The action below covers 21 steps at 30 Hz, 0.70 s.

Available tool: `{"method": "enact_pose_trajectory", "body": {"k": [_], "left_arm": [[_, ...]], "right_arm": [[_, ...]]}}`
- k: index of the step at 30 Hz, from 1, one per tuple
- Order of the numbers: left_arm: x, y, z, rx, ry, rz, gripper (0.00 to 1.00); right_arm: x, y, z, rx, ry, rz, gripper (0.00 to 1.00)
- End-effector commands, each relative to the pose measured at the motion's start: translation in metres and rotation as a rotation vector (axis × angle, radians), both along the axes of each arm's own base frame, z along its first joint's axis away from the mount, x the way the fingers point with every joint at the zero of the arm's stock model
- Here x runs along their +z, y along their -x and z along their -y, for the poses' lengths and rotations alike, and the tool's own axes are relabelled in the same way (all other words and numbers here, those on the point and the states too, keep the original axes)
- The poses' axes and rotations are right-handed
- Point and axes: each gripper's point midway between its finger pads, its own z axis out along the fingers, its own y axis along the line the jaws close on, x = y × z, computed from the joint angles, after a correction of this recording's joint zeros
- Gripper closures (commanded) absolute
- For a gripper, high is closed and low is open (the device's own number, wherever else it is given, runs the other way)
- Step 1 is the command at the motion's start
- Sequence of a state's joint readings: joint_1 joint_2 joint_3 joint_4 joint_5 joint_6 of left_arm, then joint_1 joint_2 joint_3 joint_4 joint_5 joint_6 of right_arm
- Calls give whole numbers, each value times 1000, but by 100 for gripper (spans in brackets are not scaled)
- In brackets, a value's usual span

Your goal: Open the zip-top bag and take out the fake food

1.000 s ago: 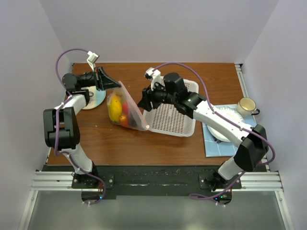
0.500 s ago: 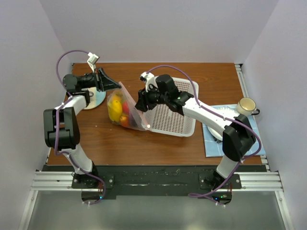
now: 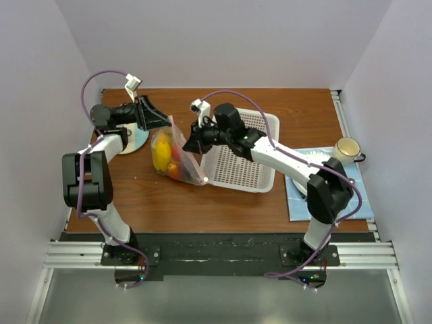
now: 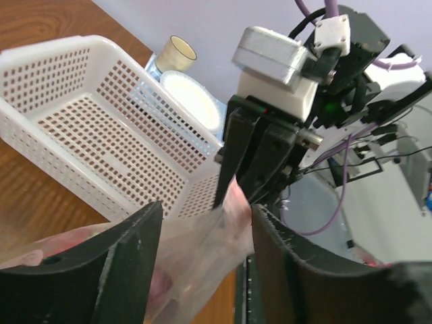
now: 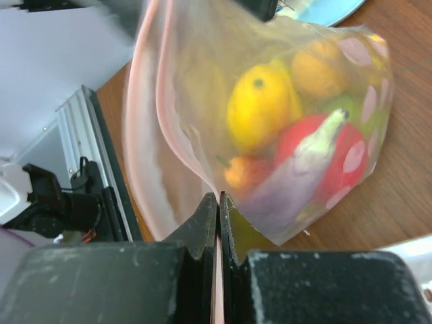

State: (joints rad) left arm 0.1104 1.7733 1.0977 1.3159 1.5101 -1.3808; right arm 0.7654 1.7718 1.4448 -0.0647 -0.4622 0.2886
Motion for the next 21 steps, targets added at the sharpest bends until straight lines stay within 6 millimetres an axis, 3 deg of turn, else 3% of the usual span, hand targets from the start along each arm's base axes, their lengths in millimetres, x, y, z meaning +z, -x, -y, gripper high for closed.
{"method": "enact_pose_trajectory", "body": {"k": [1, 2, 3, 5, 6, 7, 9, 10, 12, 13, 14, 15, 16, 17, 18, 19, 21], "left_arm": [[17, 29, -10, -43, -168, 561, 33], [24, 26, -23, 6, -171, 564, 27], [27, 23, -32, 38, -173, 557, 24], [39, 16, -60, 138, -165, 533, 18], [42, 16, -66, 162, -160, 518, 17], [45, 19, -73, 189, -160, 518, 0], [42, 25, -75, 210, -159, 537, 0], [52, 31, -76, 236, -149, 572, 0], [56, 30, -76, 255, -131, 590, 0], [68, 21, -76, 284, -94, 599, 0], [80, -1, -84, 339, -129, 775, 0], [92, -39, -100, 436, -105, 550, 0], [113, -92, -119, 734, -170, 535, 0], [86, -116, -119, 793, -435, 545, 0], [131, -130, -109, 861, -497, 651, 0], [127, -142, -93, 848, -501, 629, 0], [140, -141, -84, 838, -426, 572, 0]], "right_arm": [[18, -24, -7, -87, 13, 48, 100], [16, -28, -3, -117, 41, 43, 100], [24, -34, -1, -151, 46, 60, 100], [17, -50, 11, -251, 112, 63, 100], [25, -57, 13, -292, 118, 71, 100], [13, -63, 18, -335, 164, 56, 100], [22, -73, 21, -391, 169, 64, 100], [12, -76, 23, -411, 204, 42, 100], [20, -86, 26, -472, 207, 46, 100], [19, -87, 28, -483, 218, 42, 100], [22, -91, 25, -486, 210, 46, 100], [25, -90, 22, -479, 199, 44, 100], [28, -91, 20, -475, 186, 44, 100], [33, -89, 15, -458, 171, 44, 100], [35, -88, 14, -455, 167, 40, 100], [38, -88, 15, -454, 163, 41, 100], [44, -86, 17, -458, 161, 51, 100]]}}
